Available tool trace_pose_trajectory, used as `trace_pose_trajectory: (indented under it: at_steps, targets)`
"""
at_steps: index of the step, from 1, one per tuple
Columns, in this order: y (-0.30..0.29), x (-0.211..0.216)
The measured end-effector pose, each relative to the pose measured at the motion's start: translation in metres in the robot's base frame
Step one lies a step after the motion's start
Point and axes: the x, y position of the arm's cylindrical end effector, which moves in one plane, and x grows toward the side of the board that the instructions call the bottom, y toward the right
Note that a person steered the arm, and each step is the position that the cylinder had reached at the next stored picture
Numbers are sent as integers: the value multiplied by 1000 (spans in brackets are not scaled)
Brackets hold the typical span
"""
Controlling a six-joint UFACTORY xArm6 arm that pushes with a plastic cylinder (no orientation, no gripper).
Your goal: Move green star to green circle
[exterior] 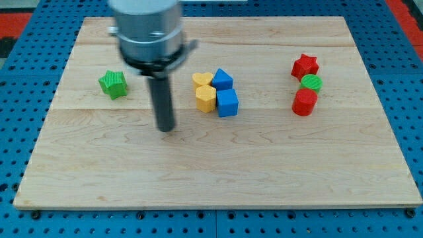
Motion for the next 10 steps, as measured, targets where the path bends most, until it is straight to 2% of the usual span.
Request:
trace_pose_trajectory:
  at_steps: [2, 4, 6, 7, 10]
  targets:
    - [-23, -23]
    - [-78, -66]
    - [-91, -71]
    - [-120, -74]
    - [-107, -120]
